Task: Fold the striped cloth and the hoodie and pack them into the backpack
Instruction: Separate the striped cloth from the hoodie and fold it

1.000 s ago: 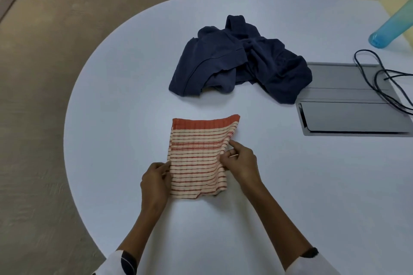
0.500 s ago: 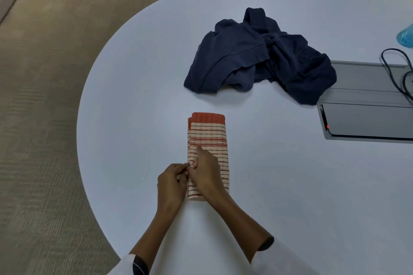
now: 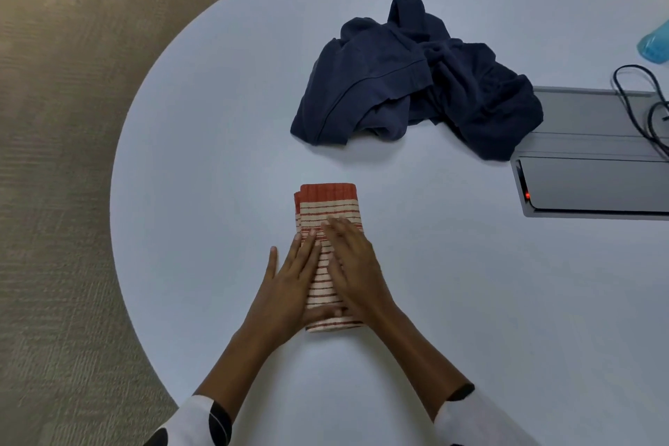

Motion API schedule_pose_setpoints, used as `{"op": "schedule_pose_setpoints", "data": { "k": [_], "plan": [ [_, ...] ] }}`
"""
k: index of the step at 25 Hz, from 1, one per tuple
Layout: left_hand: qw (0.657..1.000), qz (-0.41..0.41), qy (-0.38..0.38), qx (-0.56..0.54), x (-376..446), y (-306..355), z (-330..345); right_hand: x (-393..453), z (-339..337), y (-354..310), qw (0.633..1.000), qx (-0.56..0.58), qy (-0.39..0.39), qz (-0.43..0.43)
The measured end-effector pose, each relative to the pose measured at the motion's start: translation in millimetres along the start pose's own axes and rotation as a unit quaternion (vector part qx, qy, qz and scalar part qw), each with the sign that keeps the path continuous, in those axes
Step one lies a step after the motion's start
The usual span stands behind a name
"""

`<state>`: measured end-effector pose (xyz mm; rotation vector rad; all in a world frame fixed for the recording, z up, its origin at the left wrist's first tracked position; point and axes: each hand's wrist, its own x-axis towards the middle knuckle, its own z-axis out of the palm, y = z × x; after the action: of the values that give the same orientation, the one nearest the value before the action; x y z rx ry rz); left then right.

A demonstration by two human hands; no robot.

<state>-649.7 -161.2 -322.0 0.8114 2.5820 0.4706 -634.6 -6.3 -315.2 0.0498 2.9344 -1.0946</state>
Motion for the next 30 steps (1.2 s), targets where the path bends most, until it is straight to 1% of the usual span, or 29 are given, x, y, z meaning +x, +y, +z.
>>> {"op": "schedule_pose_setpoints", "data": {
  "k": [1,2,3,4,6,8,12,14,17,18,19,20,21,23,24,25,27,29,30],
  "plan": [
    [1.000,0.000,-0.015,0.026,-1,-3,4,1,7,2,0.998,-0.039,-0.036,-0.044],
    [0.999,-0.004,-0.026,0.040,-1,-5,8,2,13,3,0.992,-0.080,-0.066,-0.073],
    [0.998,-0.009,-0.032,0.044,-2,-6,11,3,19,6,0.987,-0.113,-0.078,-0.087],
    [0.998,-0.014,-0.032,0.046,-1,-6,11,5,24,10,0.983,-0.138,-0.078,-0.089],
    [0.998,-0.018,-0.017,0.055,1,-5,13,13,30,17,0.981,-0.171,-0.063,-0.062],
    [0.998,-0.024,-0.022,0.059,3,-4,12,29,28,28,0.978,-0.198,-0.062,-0.039],
    [0.998,-0.025,-0.044,0.048,15,-5,8,54,17,46,0.965,-0.246,-0.067,-0.060],
    [0.995,-0.021,-0.053,0.082,24,-7,-8,52,11,48,0.966,-0.253,-0.053,-0.027],
    [0.977,-0.040,-0.074,0.197,37,-5,-43,27,0,52,0.965,-0.236,0.001,0.117],
    [0.971,-0.044,-0.065,0.227,39,-5,-49,13,-4,55,0.958,-0.239,0.020,0.155],
    [0.969,-0.039,-0.038,0.240,39,-5,-51,-1,-6,57,0.951,-0.250,0.035,0.178],
    [0.971,-0.029,0.005,0.237,38,-2,-50,-16,-9,59,0.944,-0.267,0.046,0.190],
    [0.976,-0.022,0.052,0.212,35,5,-44,-28,-13,59,0.936,-0.284,0.052,0.200],
    [0.979,0.027,0.149,0.140,27,25,-19,-41,-19,57,0.923,-0.306,0.073,0.220],
    [0.980,0.039,0.165,0.102,22,38,-6,-42,-23,56,0.921,-0.310,0.084,0.219],
    [0.985,0.030,0.155,0.065,16,51,6,-41,-26,54,0.924,-0.314,0.098,0.195],
    [0.994,-0.022,0.106,0.020,8,61,27,-36,-25,52,0.948,-0.292,0.092,0.084],
    [0.995,-0.064,0.080,0.010,8,53,40,-29,-14,49,0.971,-0.239,0.016,-0.023],
    [0.995,-0.066,0.073,0.014,10,46,43,-26,-8,50,0.973,-0.220,-0.026,-0.059]
  ]
}}
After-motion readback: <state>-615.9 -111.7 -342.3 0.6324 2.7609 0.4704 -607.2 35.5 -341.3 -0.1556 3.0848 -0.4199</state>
